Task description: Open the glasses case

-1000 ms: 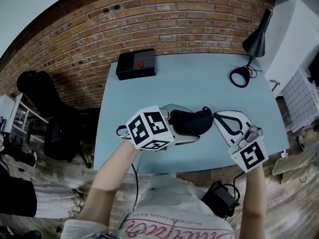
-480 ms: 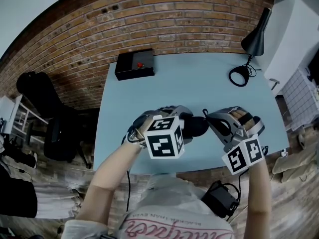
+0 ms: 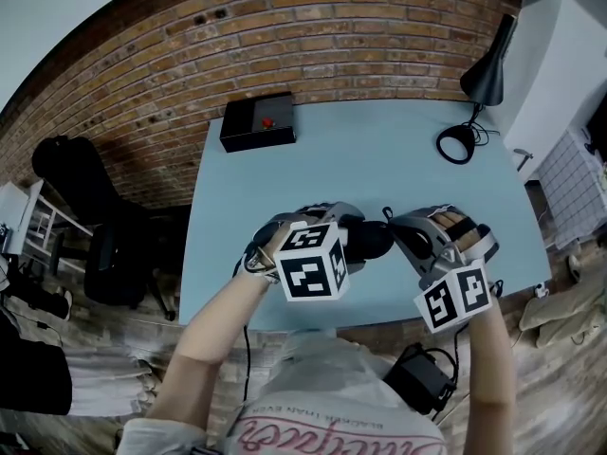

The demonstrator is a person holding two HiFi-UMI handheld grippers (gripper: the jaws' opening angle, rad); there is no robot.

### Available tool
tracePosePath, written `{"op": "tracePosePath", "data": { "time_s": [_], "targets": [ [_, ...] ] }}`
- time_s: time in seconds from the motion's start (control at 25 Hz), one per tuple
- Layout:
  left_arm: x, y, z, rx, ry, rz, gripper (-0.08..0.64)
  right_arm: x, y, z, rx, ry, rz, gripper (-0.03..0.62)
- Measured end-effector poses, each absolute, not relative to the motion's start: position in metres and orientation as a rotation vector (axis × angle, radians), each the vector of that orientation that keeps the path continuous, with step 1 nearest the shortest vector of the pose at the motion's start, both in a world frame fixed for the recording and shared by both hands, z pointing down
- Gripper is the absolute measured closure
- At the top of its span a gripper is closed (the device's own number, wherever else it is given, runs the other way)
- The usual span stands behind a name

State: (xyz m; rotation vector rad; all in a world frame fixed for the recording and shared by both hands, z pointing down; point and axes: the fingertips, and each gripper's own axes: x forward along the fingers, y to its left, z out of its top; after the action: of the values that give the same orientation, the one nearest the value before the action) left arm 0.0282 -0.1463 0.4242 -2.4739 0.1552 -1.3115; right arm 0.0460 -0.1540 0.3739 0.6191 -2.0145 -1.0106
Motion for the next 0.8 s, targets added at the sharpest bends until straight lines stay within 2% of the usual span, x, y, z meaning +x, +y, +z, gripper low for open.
{"op": "tracePosePath", "data": {
  "time_s": [0.16,0.4,0.8],
  "targets": [
    [0.030,-0.155,0.410,-2.528,0.290,-1.104,0.233,0.050,-0.160,0.364,0.717,-2.094,-0.928,0.574],
    [0.019,-0.164,0.385,-2.529,0.480,-0.883,0.161,0.057,-0.165,0.359,0.775,-2.211,-0.758,0.574],
    [-0.005,-0.161,0.360,-2.137,0.654,-0.841,0.156,0.061,-0.176,0.343,0.868,-2.331,-0.528,0.574]
  ]
}}
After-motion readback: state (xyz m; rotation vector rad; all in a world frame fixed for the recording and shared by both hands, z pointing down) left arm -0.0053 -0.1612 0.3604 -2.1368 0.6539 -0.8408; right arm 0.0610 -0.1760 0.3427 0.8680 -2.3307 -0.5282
